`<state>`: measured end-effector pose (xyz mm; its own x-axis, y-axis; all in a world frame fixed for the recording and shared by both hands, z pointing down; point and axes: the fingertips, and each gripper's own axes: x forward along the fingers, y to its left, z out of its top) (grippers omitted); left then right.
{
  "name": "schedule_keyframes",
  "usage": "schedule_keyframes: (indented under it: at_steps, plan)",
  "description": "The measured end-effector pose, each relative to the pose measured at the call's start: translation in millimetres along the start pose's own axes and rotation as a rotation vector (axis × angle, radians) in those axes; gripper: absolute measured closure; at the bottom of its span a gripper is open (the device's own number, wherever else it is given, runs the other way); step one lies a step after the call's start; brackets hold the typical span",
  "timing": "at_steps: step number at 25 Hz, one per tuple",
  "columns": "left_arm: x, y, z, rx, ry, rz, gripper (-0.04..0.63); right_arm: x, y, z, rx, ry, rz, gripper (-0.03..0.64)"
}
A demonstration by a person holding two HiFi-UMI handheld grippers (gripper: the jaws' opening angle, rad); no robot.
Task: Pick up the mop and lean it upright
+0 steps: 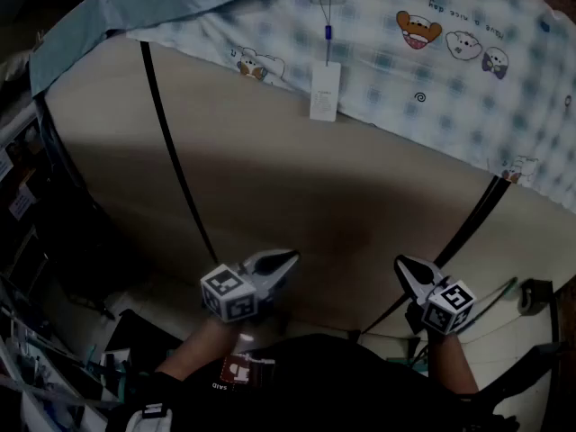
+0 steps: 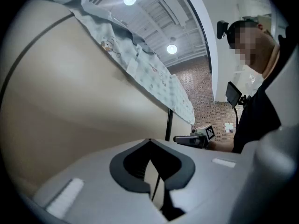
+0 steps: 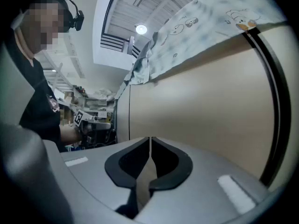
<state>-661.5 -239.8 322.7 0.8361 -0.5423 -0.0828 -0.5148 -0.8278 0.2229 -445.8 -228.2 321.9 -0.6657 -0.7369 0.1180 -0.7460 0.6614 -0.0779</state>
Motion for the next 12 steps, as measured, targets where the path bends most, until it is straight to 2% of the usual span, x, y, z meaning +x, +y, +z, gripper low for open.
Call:
schedule_keyframes:
  at_steps: [5, 12]
  plan:
    - [37.7, -39.4, -10.7, -0.033, -0.001, -0.007, 0.597, -44.1, -28.5, -1.8, 0.001, 0.006, -0.008, 0.589]
    - [94.7, -93.0, -39.9, -0.062, 0.024, -0.064, 0.596, -101.0, -71.1, -12.6, 0.011, 0.024, -0.03, 0.589]
